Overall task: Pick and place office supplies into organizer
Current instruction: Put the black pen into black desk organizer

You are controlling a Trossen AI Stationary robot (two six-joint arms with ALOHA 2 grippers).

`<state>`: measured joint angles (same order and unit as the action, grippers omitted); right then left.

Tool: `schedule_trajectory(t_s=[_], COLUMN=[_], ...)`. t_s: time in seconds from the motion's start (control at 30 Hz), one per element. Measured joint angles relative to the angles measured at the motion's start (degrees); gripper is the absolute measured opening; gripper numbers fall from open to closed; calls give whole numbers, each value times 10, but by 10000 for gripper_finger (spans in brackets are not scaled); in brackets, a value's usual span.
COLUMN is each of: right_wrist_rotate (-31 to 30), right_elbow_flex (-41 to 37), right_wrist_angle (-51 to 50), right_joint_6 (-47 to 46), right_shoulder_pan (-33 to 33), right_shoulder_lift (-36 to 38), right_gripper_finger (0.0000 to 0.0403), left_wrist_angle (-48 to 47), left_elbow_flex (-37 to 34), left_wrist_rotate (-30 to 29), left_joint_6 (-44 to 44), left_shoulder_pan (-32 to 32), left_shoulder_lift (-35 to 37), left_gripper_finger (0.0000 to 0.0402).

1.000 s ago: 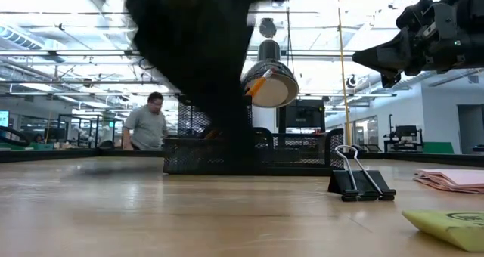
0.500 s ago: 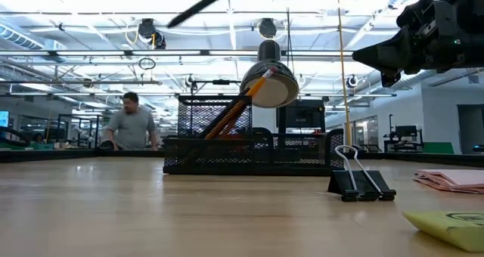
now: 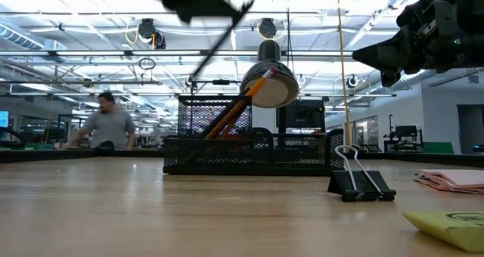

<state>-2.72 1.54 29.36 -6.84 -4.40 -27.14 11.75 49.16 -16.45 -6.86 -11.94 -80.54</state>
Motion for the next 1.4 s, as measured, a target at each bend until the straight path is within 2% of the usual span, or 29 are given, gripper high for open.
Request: schedule_trajectory(t_s=[0.1, 0.17, 0.3, 0.5, 0.93, 1.1, 1.2, 1.4], right_wrist_rotate=[0, 0, -1, -1, -2, -2, -4, -5], right_elbow_flex=[0, 0, 0, 0, 0, 0, 0, 0], right_wrist_angle=[-1, -1, -1, -1, -8, -7, -7, -4], right_joint_6=[-4, -4, -1, 1, 27, 30, 30, 31], right_shoulder_pan=[0, 0, 0, 0, 0, 0, 0, 0], right_shoulder_lift=[0, 0, 0, 0, 0, 0, 0, 0], right_gripper_finger=[9, 9, 9, 9, 9, 9, 9, 9], left_wrist_angle=[95, 126, 134, 171, 209, 228, 225, 244], left_elbow_flex=[-55, -76, -112, -157, -181, -181, -181, -181], left_wrist_rotate=[51, 76, 106, 138, 133, 84, 108, 104], left_joint_6=[-2, 0, 1, 18, 49, 154, 163, 181], left_shoulder_pan=[34, 54, 84, 102, 104, 116, 125, 120], left_shoulder_lift=[2, -2, -11, -11, -9, -9, -9, -44], left_gripper_finger=[6, 5, 14, 6, 21, 21, 21, 21])
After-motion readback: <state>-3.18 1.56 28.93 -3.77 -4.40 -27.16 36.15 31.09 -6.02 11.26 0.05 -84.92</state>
